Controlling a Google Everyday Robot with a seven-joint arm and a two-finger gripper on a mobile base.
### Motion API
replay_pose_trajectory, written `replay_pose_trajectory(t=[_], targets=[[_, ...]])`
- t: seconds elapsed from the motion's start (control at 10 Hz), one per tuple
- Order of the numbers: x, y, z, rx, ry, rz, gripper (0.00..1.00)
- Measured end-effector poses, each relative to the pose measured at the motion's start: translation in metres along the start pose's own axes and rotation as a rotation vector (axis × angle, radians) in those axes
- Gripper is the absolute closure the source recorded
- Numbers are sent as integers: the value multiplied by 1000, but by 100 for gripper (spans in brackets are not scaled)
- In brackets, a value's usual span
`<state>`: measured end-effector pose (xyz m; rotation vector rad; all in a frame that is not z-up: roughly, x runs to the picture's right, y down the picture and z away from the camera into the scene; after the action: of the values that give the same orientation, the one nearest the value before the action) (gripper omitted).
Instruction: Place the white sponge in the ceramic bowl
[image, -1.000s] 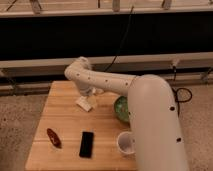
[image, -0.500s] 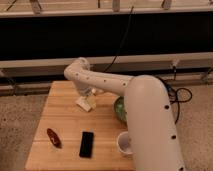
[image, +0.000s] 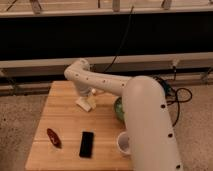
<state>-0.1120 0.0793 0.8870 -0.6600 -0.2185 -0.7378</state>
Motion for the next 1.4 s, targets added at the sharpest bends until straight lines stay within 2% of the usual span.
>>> replay_pose_trajectory(t=[1.4], targets=[[-3,0,12,-15,-13,-63,20]])
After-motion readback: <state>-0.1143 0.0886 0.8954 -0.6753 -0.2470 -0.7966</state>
